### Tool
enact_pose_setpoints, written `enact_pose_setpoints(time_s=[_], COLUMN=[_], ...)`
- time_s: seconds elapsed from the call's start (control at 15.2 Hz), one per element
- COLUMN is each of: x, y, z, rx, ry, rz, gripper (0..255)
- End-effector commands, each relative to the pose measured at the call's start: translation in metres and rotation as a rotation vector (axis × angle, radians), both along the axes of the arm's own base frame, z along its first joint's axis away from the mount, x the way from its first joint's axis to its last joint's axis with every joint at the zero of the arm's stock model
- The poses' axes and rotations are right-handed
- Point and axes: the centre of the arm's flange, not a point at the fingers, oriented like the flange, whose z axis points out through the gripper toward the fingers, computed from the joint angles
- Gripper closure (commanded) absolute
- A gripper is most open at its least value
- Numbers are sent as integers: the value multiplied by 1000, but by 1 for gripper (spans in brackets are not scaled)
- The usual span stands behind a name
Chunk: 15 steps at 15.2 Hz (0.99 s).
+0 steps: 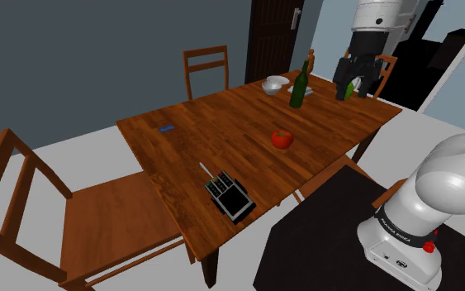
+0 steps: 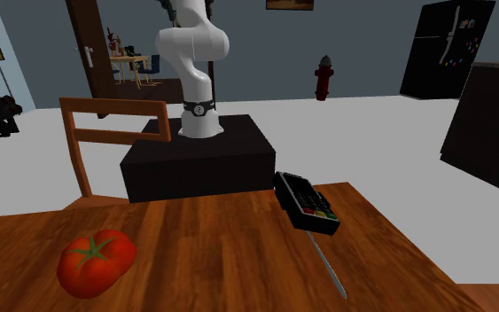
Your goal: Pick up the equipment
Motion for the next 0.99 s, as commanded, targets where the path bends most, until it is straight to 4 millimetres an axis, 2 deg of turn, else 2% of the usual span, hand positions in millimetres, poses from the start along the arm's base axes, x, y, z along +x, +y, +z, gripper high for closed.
enact_pose_setpoints(time_s=[0.0,0.46,0.92], x=[0,14,34], y=[0,-15,-15], z=[0,-92,-184], rx=[0,168,335], ry=[0,-75,-149], rz=[0,-4,-8], gripper=[0,0,0])
